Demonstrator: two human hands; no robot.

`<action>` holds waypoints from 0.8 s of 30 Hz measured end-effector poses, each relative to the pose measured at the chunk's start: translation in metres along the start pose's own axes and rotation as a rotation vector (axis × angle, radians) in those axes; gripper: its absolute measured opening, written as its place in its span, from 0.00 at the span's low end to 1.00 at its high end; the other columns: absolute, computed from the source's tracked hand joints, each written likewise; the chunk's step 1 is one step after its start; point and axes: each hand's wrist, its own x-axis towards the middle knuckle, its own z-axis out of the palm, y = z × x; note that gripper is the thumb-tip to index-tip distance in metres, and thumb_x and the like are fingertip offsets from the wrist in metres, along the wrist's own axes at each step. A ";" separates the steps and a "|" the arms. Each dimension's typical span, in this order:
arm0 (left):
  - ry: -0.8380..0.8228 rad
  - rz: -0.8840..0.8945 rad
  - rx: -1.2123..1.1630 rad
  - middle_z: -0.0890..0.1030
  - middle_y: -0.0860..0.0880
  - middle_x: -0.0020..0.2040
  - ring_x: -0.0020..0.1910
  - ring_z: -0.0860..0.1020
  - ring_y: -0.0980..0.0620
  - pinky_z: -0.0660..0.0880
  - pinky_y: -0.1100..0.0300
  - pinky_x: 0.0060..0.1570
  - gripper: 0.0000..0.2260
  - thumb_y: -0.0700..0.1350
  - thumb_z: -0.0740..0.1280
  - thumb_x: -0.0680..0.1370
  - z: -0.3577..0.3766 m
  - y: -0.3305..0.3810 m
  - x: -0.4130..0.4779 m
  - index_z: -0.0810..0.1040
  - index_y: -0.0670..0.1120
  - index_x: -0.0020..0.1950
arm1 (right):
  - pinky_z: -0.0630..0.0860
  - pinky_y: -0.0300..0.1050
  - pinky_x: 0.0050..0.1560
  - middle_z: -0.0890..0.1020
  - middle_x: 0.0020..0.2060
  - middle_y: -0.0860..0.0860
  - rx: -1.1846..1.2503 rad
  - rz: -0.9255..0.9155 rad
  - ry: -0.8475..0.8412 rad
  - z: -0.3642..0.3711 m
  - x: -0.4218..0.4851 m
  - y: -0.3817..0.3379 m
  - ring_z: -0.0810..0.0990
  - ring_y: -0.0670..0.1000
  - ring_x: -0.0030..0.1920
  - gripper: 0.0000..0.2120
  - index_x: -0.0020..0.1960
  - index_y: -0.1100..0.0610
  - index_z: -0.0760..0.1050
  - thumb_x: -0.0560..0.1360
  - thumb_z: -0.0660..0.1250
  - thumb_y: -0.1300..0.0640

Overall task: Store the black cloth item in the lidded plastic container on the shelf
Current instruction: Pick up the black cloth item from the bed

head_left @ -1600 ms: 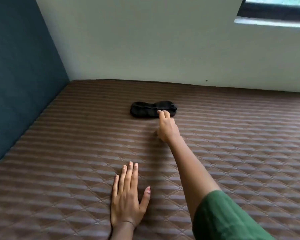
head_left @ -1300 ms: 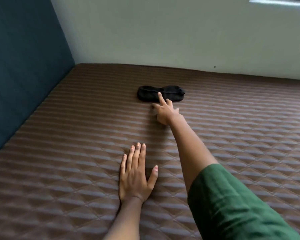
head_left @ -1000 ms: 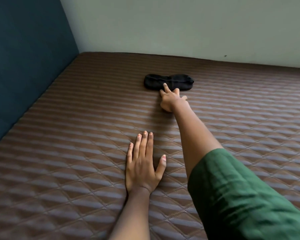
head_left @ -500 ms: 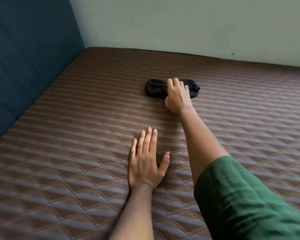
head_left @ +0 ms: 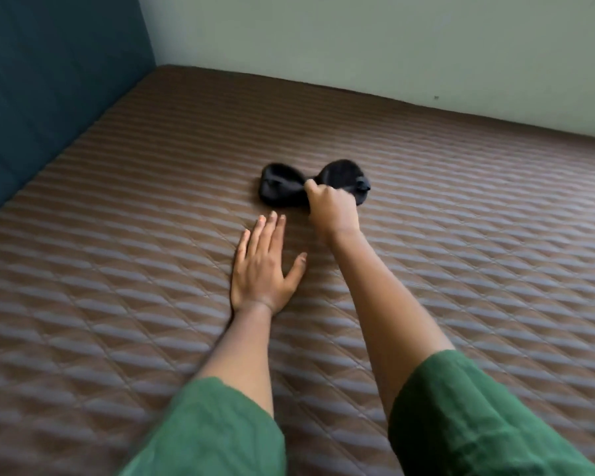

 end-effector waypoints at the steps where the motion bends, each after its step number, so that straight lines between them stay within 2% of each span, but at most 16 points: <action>1: -0.042 -0.016 -0.001 0.67 0.45 0.74 0.75 0.63 0.47 0.54 0.51 0.75 0.33 0.63 0.49 0.75 -0.004 0.000 0.001 0.64 0.46 0.74 | 0.76 0.50 0.45 0.83 0.53 0.59 0.027 0.005 -0.005 -0.004 -0.019 -0.004 0.82 0.63 0.52 0.14 0.60 0.59 0.71 0.76 0.55 0.64; 2: -0.104 -0.046 -0.021 0.70 0.43 0.72 0.73 0.65 0.45 0.57 0.52 0.74 0.33 0.64 0.51 0.75 -0.014 0.000 0.003 0.68 0.44 0.72 | 0.76 0.50 0.46 0.83 0.53 0.59 0.057 0.015 -0.027 -0.010 -0.037 -0.009 0.82 0.63 0.52 0.14 0.60 0.59 0.71 0.76 0.56 0.64; 4: -0.295 -0.164 -0.221 0.73 0.39 0.68 0.68 0.69 0.42 0.64 0.53 0.69 0.29 0.61 0.58 0.76 -0.042 -0.001 0.007 0.72 0.41 0.68 | 0.77 0.51 0.47 0.82 0.53 0.59 0.102 0.038 -0.095 -0.022 -0.068 -0.019 0.81 0.63 0.53 0.13 0.60 0.59 0.71 0.77 0.56 0.64; 7: -0.584 -0.389 -0.470 0.73 0.38 0.67 0.65 0.72 0.42 0.68 0.55 0.60 0.24 0.52 0.65 0.76 -0.088 -0.005 -0.015 0.72 0.38 0.67 | 0.77 0.53 0.48 0.82 0.54 0.61 0.146 0.058 -0.219 -0.043 -0.112 -0.041 0.81 0.64 0.54 0.14 0.62 0.59 0.71 0.78 0.54 0.64; 9: -0.568 -0.544 -0.664 0.79 0.38 0.59 0.59 0.75 0.43 0.70 0.55 0.55 0.18 0.47 0.67 0.74 -0.107 -0.005 -0.053 0.77 0.37 0.59 | 0.77 0.53 0.50 0.82 0.55 0.61 0.123 0.033 -0.286 -0.055 -0.143 -0.056 0.81 0.63 0.55 0.14 0.62 0.60 0.71 0.78 0.54 0.64; 11: -0.494 -0.770 -1.076 0.84 0.43 0.40 0.47 0.78 0.45 0.72 0.58 0.47 0.08 0.43 0.65 0.72 -0.137 -0.004 -0.090 0.78 0.39 0.46 | 0.77 0.54 0.51 0.81 0.56 0.60 0.117 -0.006 -0.336 -0.072 -0.174 -0.071 0.80 0.62 0.56 0.15 0.62 0.60 0.71 0.78 0.53 0.64; 12: -0.465 -0.871 -1.316 0.83 0.46 0.33 0.41 0.79 0.47 0.74 0.61 0.41 0.07 0.43 0.62 0.75 -0.154 -0.002 -0.105 0.77 0.41 0.43 | 0.76 0.54 0.52 0.81 0.56 0.60 0.115 -0.037 -0.353 -0.083 -0.187 -0.080 0.80 0.62 0.56 0.15 0.62 0.61 0.71 0.78 0.53 0.64; 13: -0.438 -0.953 -1.462 0.82 0.46 0.31 0.38 0.79 0.48 0.75 0.61 0.37 0.10 0.46 0.59 0.77 -0.168 -0.003 -0.116 0.77 0.42 0.45 | 0.75 0.54 0.54 0.81 0.56 0.60 0.106 -0.064 -0.352 -0.095 -0.202 -0.089 0.79 0.62 0.57 0.15 0.62 0.61 0.72 0.78 0.53 0.65; 14: -0.437 -1.018 -1.535 0.82 0.44 0.35 0.40 0.80 0.46 0.76 0.58 0.38 0.14 0.51 0.58 0.79 -0.182 -0.001 -0.123 0.76 0.42 0.48 | 0.74 0.53 0.56 0.82 0.54 0.59 0.107 -0.094 -0.314 -0.103 -0.214 -0.097 0.80 0.61 0.56 0.15 0.61 0.60 0.73 0.77 0.54 0.65; 16: -0.493 -1.032 -1.506 0.80 0.41 0.44 0.46 0.79 0.41 0.78 0.49 0.40 0.20 0.60 0.60 0.78 -0.214 0.005 -0.146 0.74 0.42 0.51 | 0.78 0.49 0.55 0.86 0.44 0.56 0.091 -0.144 -0.115 -0.123 -0.242 -0.118 0.85 0.57 0.45 0.13 0.54 0.58 0.79 0.72 0.60 0.64; 18: -0.459 -1.002 -1.449 0.79 0.41 0.45 0.40 0.79 0.43 0.80 0.52 0.29 0.18 0.53 0.64 0.78 -0.235 0.001 -0.171 0.74 0.38 0.56 | 0.82 0.42 0.45 0.85 0.32 0.50 0.112 -0.206 -0.042 -0.149 -0.273 -0.141 0.85 0.50 0.33 0.12 0.42 0.53 0.82 0.64 0.61 0.61; 19: -0.433 -0.994 -1.439 0.79 0.40 0.45 0.38 0.78 0.44 0.78 0.54 0.23 0.17 0.47 0.64 0.78 -0.244 0.000 -0.184 0.73 0.36 0.60 | 0.82 0.40 0.43 0.85 0.31 0.48 0.096 -0.247 -0.022 -0.157 -0.290 -0.151 0.85 0.47 0.32 0.14 0.40 0.52 0.82 0.62 0.60 0.60; 21: -0.406 -0.971 -1.440 0.79 0.40 0.43 0.36 0.78 0.44 0.78 0.54 0.21 0.13 0.41 0.63 0.79 -0.277 -0.006 -0.222 0.73 0.36 0.61 | 0.82 0.39 0.46 0.86 0.37 0.46 0.104 -0.256 0.036 -0.181 -0.332 -0.176 0.86 0.43 0.38 0.17 0.43 0.52 0.84 0.61 0.60 0.60; 24: -0.359 -0.938 -1.461 0.80 0.42 0.37 0.36 0.77 0.44 0.78 0.51 0.29 0.06 0.40 0.63 0.79 -0.349 -0.009 -0.301 0.73 0.39 0.54 | 0.73 0.37 0.56 0.87 0.42 0.42 0.246 -0.234 0.161 -0.215 -0.399 -0.204 0.85 0.39 0.43 0.16 0.51 0.49 0.82 0.70 0.58 0.54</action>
